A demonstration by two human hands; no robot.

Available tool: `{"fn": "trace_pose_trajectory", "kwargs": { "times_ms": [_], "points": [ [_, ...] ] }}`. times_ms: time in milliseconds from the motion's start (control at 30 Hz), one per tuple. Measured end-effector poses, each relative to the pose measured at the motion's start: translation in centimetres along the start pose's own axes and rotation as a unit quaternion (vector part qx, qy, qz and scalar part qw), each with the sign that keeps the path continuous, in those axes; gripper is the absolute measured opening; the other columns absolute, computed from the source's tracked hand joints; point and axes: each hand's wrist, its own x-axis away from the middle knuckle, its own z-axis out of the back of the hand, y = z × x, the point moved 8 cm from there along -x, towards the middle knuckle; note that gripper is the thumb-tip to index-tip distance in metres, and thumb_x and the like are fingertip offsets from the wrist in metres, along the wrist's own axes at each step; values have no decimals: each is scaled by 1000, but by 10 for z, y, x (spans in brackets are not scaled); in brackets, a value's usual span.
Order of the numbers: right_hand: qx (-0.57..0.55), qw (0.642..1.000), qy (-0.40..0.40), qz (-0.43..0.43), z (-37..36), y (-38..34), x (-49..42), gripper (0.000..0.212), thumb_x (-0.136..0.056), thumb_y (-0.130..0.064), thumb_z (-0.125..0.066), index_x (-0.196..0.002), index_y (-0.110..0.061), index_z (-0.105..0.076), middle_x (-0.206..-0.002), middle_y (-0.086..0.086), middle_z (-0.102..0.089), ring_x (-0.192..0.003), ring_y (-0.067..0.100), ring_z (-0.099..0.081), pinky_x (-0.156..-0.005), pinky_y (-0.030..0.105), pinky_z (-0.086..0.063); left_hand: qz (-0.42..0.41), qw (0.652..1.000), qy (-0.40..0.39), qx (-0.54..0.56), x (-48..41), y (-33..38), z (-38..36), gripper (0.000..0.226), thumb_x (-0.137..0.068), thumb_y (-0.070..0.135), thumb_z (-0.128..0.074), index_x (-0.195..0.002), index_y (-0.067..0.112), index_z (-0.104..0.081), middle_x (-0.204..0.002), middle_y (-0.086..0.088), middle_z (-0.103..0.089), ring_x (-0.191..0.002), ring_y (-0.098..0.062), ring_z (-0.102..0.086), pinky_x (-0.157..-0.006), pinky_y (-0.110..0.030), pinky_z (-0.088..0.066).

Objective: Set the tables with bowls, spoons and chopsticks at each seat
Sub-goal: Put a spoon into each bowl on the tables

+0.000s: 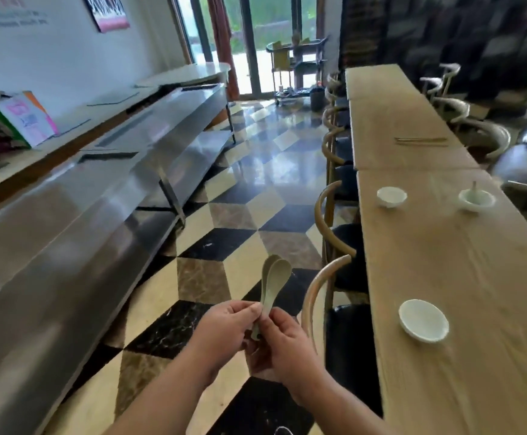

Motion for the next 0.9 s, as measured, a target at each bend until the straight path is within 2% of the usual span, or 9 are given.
{"fn": "trace_pose_trajectory", "kwargs": {
  "times_ms": [67,167,300,400,567,667,733,800,900],
  "points": [
    [-12,1000,-5,-10,0,-8,-48,26,-111,-32,-53,-118,-12,-69,-85,13,-76,-69,24,-66,-67,36,-60,13,999,-7,-35,-47,15,7,18,-105,32,-66,-109,25,-83,-95,-4,-83,-90,-22,-78,-75,-34,-63],
    [-21,1000,-4,-2,5,-35,-106,27,-111,-32,-54,-118,-12,-70,-100,27,-75,-73,30,-66,-66,36,-60,23,997,-17,-65,-103,52,14,20,-103,35,-67,-112,25,-82,-96,-4,-83,-91,-23,-79,-77,-37,-66],
    [0,999,40,26,34,-85,-165,22,-110,-31,-57,-116,-17,-72,-100,15,-80,-79,18,-78,-69,30,-65,16,994,-35,-101,-174,112,4,13,-102,31,-72,-109,23,-78,-96,-3,-83,-85,-16,-79,-57,-18,-60],
    [6,995,84,48,67,-111,-197,22,-110,-33,-56,-117,-22,-73,-104,11,-80,-88,14,-81,-69,24,-65,7,990,-76,-121,-224,145,-22,20,-99,35,-74,-113,21,-79,-101,-5,-82,-91,-21,-78,-58,-22,-59],
    [-11,982,182,58,126,-124,-228,24,-106,-52,-57,-109,-39,-77,-101,8,-80,-98,27,-79,-92,50,-65,-7,967,-178,-181,-289,179,-84,19,-100,40,-71,-109,26,-81,-96,2,-83,-85,-15,-76,-63,-24,-58],
    [-40,967,242,74,154,-127,-240,23,-106,-48,-58,-110,-36,-77,-92,4,-81,-86,20,-80,-80,40,-63,-23,946,-251,-203,-318,194,-122,17,-102,34,-71,-106,22,-83,-91,1,-84,-84,-17,-81,-78,-35,-64],
    [-47,949,298,90,166,-133,-246,22,-105,-48,-59,-106,-34,-76,-77,-2,-77,-67,8,-72,-68,29,-56,-44,929,-297,-215,-335,203,-143,15,-103,27,-70,-102,21,-83,-90,0,-84,-88,-18,-81,-86,-40,-64],
    [-62,933,337,108,173,-138,-253,26,-104,-49,-59,-102,-29,-74,-74,1,-72,-59,8,-65,-60,26,-51,-78,906,-341,-238,-351,212,-162,15,-103,26,-69,-100,23,-84,-91,0,-84,-94,-21,-80,-93,-43,-63],
    [-86,903,409,99,176,-141,-266,37,-106,-49,-59,-110,-14,-72,-77,17,-69,-63,21,-60,-55,30,-51,-99,873,-414,-238,-375,222,-181,17,-104,23,-67,-105,19,-83,-86,-2,-84,-86,-20,-79,-80,-37,-65]
  ]
}}
